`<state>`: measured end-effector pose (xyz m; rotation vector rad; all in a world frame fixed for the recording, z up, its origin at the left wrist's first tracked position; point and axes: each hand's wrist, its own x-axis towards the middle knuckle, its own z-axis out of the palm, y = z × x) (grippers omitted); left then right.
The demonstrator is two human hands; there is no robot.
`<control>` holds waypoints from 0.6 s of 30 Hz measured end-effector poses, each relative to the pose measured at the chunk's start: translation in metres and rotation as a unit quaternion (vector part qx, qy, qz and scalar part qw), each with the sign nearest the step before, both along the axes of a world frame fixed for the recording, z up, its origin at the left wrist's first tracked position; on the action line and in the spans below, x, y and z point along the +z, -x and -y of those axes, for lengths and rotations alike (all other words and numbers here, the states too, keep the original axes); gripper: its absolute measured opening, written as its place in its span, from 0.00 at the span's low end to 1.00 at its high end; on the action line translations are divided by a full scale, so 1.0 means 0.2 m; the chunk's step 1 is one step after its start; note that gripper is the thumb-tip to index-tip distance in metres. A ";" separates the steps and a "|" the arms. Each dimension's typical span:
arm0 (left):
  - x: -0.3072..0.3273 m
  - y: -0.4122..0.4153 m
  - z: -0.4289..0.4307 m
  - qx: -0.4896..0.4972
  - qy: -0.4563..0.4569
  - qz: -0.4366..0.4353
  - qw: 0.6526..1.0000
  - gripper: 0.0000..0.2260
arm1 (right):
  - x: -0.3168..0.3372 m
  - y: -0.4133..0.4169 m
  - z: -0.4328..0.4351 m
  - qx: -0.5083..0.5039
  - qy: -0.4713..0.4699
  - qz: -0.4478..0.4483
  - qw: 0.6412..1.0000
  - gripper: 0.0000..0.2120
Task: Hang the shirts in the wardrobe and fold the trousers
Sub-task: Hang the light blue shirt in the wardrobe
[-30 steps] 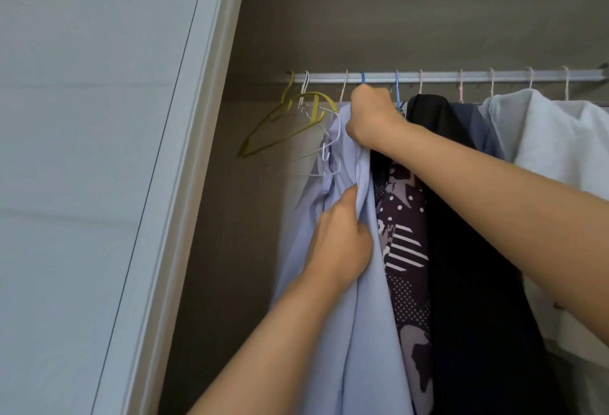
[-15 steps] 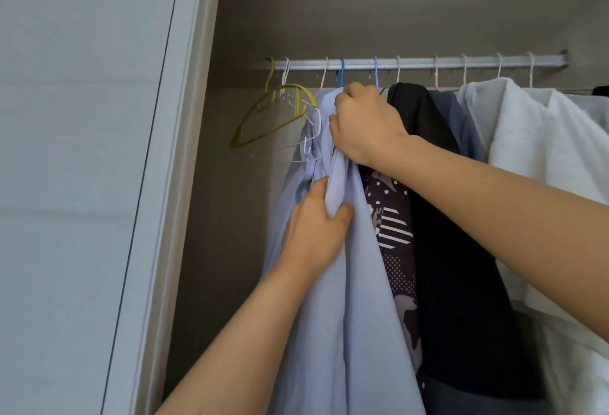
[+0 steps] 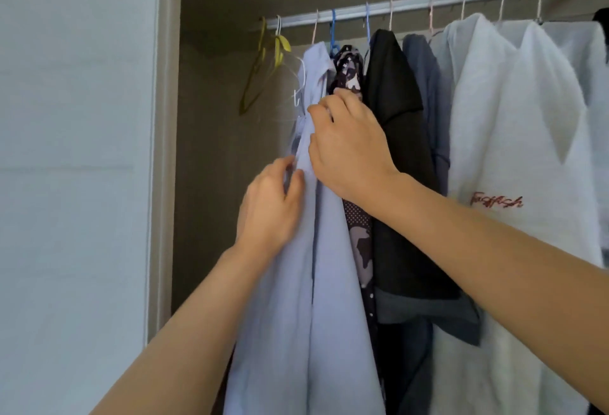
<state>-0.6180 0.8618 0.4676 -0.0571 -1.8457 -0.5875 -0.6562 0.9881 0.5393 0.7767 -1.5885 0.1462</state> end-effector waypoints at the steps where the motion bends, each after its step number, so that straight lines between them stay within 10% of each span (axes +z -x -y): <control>1: -0.03 -0.04 -0.02 0.017 -0.003 -0.002 1.000 0.18 | -0.04 -0.01 -0.03 0.020 0.004 0.009 1.000 0.18; 18: -0.84 -0.93 -0.48 0.397 -0.035 0.079 0.914 0.11 | -1.07 -0.44 -0.26 0.323 -0.054 0.189 0.926 0.14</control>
